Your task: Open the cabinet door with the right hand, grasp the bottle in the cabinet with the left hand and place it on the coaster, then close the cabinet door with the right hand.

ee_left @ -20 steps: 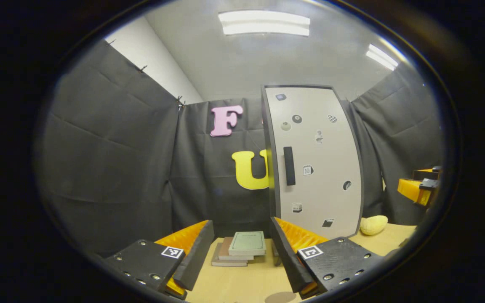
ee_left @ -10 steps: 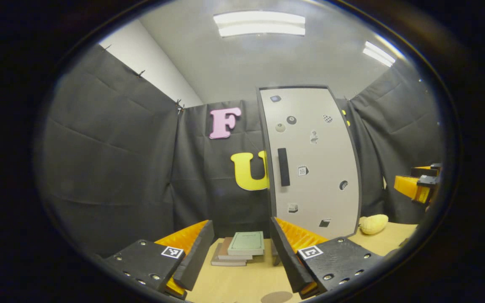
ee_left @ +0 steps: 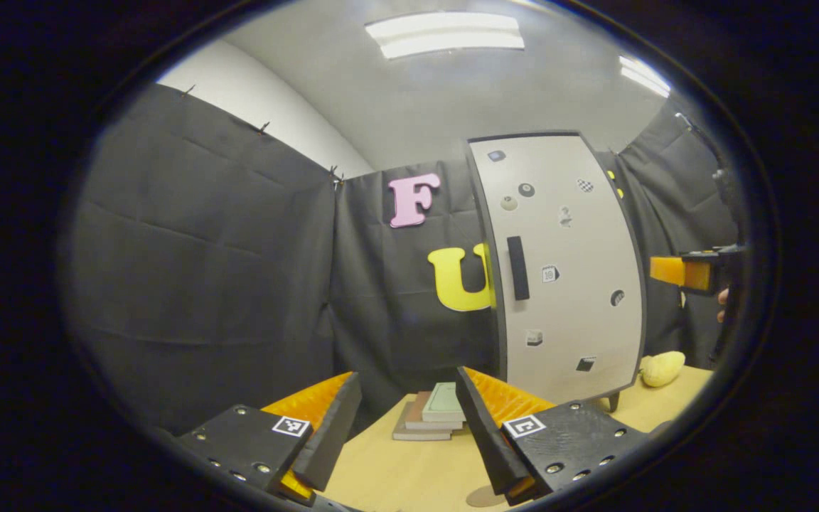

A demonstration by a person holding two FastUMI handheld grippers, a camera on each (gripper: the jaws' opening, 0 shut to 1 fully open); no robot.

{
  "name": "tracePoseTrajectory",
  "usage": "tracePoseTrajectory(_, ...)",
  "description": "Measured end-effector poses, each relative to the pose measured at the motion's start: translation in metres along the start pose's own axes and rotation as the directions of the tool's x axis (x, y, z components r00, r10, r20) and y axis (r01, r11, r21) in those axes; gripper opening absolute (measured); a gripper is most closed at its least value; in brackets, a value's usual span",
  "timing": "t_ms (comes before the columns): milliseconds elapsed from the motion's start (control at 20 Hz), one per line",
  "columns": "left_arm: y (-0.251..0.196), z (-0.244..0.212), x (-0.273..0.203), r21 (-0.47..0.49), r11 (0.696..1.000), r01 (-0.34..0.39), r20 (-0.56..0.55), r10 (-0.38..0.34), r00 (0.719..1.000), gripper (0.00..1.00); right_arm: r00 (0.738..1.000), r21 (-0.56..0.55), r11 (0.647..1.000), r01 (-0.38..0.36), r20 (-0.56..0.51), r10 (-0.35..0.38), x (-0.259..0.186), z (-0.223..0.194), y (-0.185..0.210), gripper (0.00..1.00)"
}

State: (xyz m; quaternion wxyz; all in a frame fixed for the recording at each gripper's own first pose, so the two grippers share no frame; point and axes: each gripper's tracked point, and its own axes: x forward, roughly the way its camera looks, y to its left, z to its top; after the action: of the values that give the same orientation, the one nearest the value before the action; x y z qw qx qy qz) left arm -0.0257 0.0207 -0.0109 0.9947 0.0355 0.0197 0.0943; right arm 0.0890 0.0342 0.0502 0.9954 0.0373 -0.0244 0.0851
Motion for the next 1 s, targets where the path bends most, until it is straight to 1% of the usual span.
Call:
tracePoseTrajectory(50, 0.006, -0.001, 0.004, -0.001, 1.0, -0.004, -0.003, 0.004, 1.0, 0.83, 1.0, 0.001, 1.0, -0.006, 0.01, 0.006, 0.009, 0.006, 0.008, 0.93)
tracePoseTrajectory(100, 0.013, -0.001, 0.009, -0.003, 1.0, -0.009, 0.002, 0.009, 1.0, 0.81, 1.0, 0.001, 1.0, -0.015, 0.017, 0.015, 0.021, 0.012, 0.016, 0.96)
tracePoseTrajectory(150, 0.021, -0.002, 0.013, -0.004, 1.0, -0.015, 0.003, 0.015, 1.0, 0.81, 0.999, -0.004, 1.0, -0.024, 0.024, 0.024, 0.032, 0.018, 0.025, 0.93)
tracePoseTrajectory(200, 0.028, -0.005, 0.018, -0.003, 1.0, -0.02, 0.003, 0.02, 1.0, 0.81, 0.999, -0.012, 0.999, -0.03, 0.027, 0.03, 0.043, 0.024, 0.033, 0.96)
tracePoseTrajectory(250, 0.036, -0.006, 0.024, -0.003, 1.0, -0.025, 0.003, 0.025, 1.0, 0.81, 0.999, -0.019, 0.999, -0.035, 0.029, 0.035, 0.051, 0.027, 0.041, 0.96)
tracePoseTrajectory(300, 0.044, -0.009, 0.027, -0.003, 0.999, -0.031, 0.002, 0.032, 1.0, 0.83, 0.999, -0.029, 0.999, -0.042, 0.033, 0.043, 0.06, 0.03, 0.05, 0.96)
tracePoseTrajectory(350, 0.052, -0.012, 0.031, -0.005, 0.999, -0.04, -0.001, 0.04, 0.999, 0.83, 0.998, -0.039, 0.998, -0.049, 0.034, 0.05, 0.069, 0.032, 0.059, 0.96)
tracePoseTrajectory(400, 0.063, -0.014, 0.034, -0.008, 0.999, -0.051, -0.003, 0.051, 0.999, 0.81, 0.998, -0.049, 0.997, -0.053, 0.033, 0.055, 0.077, 0.034, 0.067, 0.96)
tracePoseTrajectory(450, 0.073, -0.017, 0.037, -0.012, 0.998, -0.062, -0.005, 0.062, 0.998, 0.81, 0.998, -0.058, 0.996, -0.062, 0.029, 0.064, 0.085, 0.033, 0.076, 0.96)
tracePoseTrajectory(500, 0.082, -0.021, 0.04, -0.014, 0.997, -0.074, -0.007, 0.073, 0.997, 0.83, 0.997, -0.065, 0.995, -0.071, 0.027, 0.073, 0.093, 0.034, 0.086, 0.96)
tracePoseTrajectory(550, 0.092, -0.025, 0.043, -0.015, 0.996, -0.085, -0.012, 0.085, 0.996, 0.81, 0.997, -0.07, 0.995, -0.077, 0.024, 0.079, 0.101, 0.033, 0.094, 0.96)
tracePoseTrajectory(600, 0.1, -0.029, 0.045, -0.015, 0.995, -0.096, -0.018, 0.095, 0.995, 0.83, 0.996, -0.072, 0.994, -0.084, 0.019, 0.086, 0.109, 0.033, 0.102, 0.96)
tracePoseTrajectory(650, 0.11, -0.033, 0.047, -0.018, 0.994, -0.106, -0.023, 0.106, 0.994, 0.81, 0.996, -0.072, 0.993, -0.089, 0.014, 0.09, 0.117, 0.032, 0.11, 0.96)
tracePoseTrajectory(750, 0.127, -0.041, 0.051, -0.021, 0.992, -0.124, -0.037, 0.123, 0.992, 0.81, 0.996, -0.075, 0.994, -0.085, 0.002, 0.085, 0.134, 0.029, 0.121, 0.96)
tracePoseTrajectory(800, 0.135, -0.046, 0.053, -0.021, 0.991, -0.132, -0.043, 0.131, 0.99, 0.81, 0.997, -0.08, 0.994, -0.08, -0.002, 0.08, 0.144, 0.027, 0.126, 0.93)
tracePoseTrajectory(850, 0.144, -0.049, 0.055, -0.02, 0.99, -0.141, -0.049, 0.139, 0.989, 0.83, 0.997, -0.084, 0.994, -0.074, -0.008, 0.073, 0.152, 0.024, 0.13, 0.96)
tracePoseTrajectory(1000, 0.167, -0.056, 0.061, -0.017, 0.987, -0.162, -0.061, 0.161, 0.985, 0.83, 0.997, -0.072, 0.996, -0.061, -0.047, 0.057, 0.177, 0.012, 0.139, 0.96)
